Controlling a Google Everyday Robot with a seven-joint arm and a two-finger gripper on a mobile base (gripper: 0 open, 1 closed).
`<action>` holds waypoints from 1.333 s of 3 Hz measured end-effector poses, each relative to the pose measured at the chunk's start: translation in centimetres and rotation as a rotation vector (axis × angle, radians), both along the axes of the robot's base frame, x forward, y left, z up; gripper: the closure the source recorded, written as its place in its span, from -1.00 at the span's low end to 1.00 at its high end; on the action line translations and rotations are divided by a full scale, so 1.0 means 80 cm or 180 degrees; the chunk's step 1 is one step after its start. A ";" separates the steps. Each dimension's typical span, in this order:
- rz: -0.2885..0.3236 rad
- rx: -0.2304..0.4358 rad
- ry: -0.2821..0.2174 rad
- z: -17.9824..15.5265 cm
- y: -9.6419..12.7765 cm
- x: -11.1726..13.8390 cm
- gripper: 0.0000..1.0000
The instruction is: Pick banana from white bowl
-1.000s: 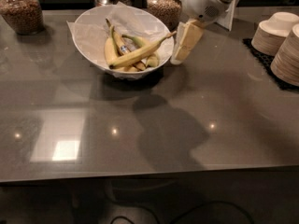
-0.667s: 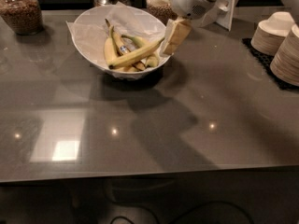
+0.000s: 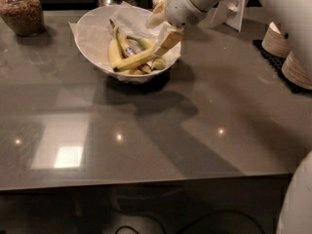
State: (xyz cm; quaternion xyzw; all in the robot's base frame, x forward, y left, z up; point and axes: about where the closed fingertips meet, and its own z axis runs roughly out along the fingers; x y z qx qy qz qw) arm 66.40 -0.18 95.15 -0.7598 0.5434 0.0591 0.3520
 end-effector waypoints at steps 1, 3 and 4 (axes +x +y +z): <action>0.0080 0.0044 0.0094 -0.022 0.019 0.003 -0.20; 0.0196 0.0075 0.0226 -0.052 0.044 0.007 -0.08; 0.0258 0.0032 0.0277 -0.064 0.053 0.007 0.06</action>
Offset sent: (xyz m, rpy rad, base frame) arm 0.0049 0.0377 -0.0451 0.0371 0.0797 0.0673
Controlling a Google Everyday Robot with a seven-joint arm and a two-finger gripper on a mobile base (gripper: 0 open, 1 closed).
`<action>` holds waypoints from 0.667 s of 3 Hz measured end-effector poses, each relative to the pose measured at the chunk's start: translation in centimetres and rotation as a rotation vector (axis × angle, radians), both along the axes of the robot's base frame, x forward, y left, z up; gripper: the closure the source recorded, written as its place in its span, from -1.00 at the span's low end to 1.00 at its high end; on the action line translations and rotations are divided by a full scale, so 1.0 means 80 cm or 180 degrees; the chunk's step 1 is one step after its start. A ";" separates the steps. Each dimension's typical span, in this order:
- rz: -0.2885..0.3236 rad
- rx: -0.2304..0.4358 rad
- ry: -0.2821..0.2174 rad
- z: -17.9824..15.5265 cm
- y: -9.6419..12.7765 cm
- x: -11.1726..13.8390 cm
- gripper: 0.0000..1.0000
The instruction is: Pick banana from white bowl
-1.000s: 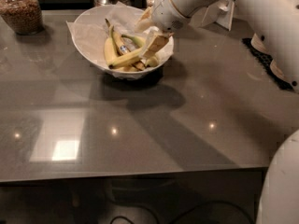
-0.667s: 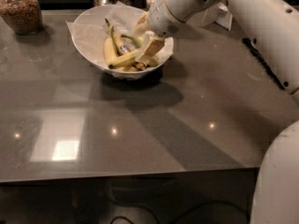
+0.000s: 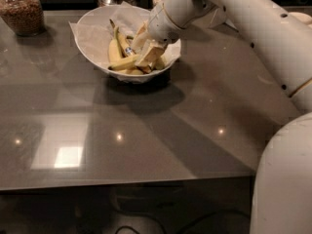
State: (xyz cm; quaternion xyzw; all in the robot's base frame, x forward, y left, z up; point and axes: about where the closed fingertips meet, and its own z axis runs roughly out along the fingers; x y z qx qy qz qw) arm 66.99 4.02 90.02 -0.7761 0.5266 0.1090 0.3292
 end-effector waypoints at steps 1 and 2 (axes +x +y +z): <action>0.0087 -0.0074 0.0074 -0.014 0.007 -0.004 0.06; 0.0167 -0.0148 0.0153 -0.025 0.011 -0.010 0.12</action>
Offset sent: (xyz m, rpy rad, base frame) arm -0.0131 0.0070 -0.0270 -0.0751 0.0719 0.0767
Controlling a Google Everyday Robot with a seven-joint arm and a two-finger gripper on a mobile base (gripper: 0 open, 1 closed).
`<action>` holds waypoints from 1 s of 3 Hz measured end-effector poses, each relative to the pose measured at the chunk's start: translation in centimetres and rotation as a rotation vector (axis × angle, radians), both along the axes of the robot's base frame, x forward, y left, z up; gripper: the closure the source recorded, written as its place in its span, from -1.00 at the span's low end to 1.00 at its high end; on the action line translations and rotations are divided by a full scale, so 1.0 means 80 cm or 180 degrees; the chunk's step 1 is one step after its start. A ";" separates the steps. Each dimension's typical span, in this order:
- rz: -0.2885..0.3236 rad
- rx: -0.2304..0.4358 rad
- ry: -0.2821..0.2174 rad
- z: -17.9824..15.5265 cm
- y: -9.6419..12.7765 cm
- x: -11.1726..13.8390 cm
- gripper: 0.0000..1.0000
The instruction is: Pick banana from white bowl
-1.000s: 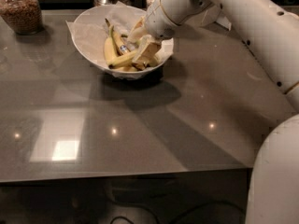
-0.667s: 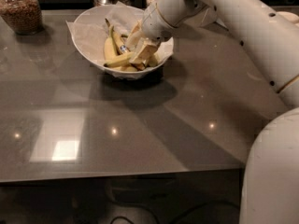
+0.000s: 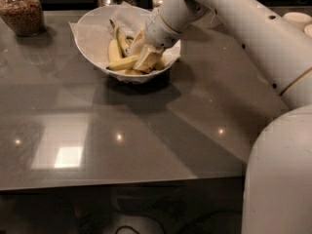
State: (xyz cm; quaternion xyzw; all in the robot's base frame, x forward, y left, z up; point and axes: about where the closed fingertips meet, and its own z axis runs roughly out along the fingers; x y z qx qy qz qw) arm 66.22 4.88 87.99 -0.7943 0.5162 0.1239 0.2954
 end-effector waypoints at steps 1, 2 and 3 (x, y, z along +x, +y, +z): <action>0.0000 0.0000 -0.0001 0.003 0.000 0.000 0.50; 0.0009 -0.0026 -0.0065 0.015 -0.001 -0.001 0.95; -0.0004 -0.0002 -0.0232 0.045 -0.005 -0.002 1.00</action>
Offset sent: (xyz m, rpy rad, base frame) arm -0.0027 -0.0066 0.0284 -0.0190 -0.0531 -0.0001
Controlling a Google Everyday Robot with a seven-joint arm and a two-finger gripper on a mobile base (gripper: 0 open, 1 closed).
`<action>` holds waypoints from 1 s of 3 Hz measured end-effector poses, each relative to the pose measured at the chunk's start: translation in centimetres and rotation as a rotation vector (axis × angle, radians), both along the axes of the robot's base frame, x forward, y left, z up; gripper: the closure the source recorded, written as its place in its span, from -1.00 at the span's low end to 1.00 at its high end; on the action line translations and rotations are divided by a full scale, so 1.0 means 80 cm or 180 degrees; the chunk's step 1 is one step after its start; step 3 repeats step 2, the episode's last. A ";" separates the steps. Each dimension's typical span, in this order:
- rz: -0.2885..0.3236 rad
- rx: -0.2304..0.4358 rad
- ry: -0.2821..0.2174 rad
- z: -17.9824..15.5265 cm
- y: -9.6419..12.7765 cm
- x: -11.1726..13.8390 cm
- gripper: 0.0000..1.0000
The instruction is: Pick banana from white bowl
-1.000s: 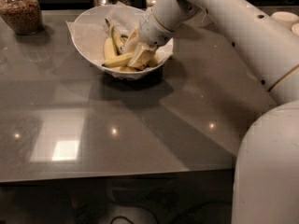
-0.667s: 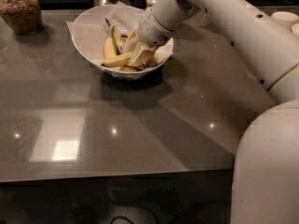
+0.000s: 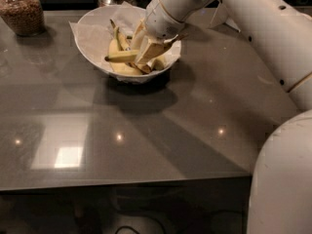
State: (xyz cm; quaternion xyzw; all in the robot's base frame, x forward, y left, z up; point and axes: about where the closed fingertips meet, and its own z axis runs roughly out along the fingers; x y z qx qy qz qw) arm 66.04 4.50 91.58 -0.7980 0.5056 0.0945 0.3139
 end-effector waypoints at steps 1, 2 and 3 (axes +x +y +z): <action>-0.0038 0.0008 -0.0176 0.033 -0.012 -0.007 1.00; -0.0106 0.0056 -0.0286 0.062 -0.036 -0.032 1.00; -0.0106 0.0056 -0.0286 0.062 -0.036 -0.032 1.00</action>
Offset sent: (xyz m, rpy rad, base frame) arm -0.0535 -0.0632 0.0777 0.0320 -0.1316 -0.0738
